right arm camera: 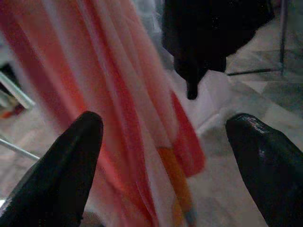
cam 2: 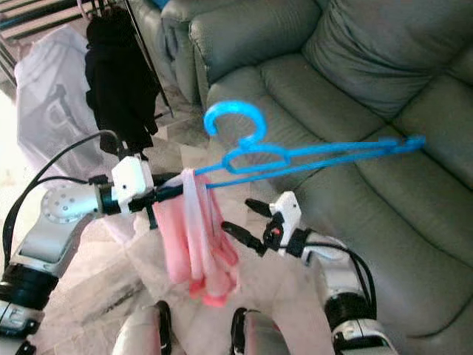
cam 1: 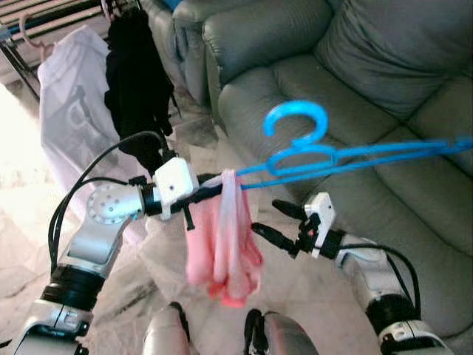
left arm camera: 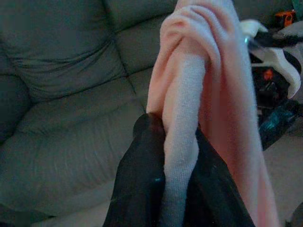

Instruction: Hang hanger

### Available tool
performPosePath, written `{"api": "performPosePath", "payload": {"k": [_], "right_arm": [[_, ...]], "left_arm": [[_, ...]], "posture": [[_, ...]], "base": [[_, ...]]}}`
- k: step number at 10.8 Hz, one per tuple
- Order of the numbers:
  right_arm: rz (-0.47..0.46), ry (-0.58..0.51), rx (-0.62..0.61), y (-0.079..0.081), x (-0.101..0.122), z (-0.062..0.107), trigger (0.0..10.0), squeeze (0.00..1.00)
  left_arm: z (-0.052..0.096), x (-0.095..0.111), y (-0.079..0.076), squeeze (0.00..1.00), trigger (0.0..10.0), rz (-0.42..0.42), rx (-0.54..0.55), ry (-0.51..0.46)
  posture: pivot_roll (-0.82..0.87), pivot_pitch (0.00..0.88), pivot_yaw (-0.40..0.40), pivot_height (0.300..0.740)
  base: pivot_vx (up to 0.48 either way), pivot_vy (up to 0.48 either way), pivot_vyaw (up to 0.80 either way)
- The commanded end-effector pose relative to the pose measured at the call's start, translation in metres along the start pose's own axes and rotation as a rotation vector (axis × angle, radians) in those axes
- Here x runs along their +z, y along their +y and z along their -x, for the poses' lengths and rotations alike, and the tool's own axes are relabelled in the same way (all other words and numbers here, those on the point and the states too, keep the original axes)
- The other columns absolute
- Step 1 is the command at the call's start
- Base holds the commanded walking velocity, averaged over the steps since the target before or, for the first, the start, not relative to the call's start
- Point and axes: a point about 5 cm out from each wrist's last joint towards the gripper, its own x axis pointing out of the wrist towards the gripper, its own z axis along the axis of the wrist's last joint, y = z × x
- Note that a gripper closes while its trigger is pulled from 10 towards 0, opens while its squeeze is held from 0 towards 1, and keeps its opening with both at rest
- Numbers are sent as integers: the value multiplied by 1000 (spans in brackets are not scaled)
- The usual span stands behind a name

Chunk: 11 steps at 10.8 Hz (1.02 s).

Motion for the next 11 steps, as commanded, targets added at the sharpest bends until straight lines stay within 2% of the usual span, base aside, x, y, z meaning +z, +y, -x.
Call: {"api": "performPosePath", "payload": {"k": [1, 3, 11], "right_arm": [[-13, -14, 69, 5, 5, 0, 10000, 0], [-42, -7, 129, 9, 7, 2, 10000, 0], [-36, -4, 117, 8, 7, 2, 10000, 0]], "left_arm": [[-1, 4, -2, 0, 0, -17, -6, -9], [-4, 9, -1, 0, 0, -24, 2, -15], [-5, 11, 0, 0, 0, -26, 6, -20]], "posture": [[-1, 182, -29, 740], [0, 182, -27, 740], [0, 182, -27, 740]], "base": [[0, 0, 0], [0, 0, 0], [0, 0, 0]]}}
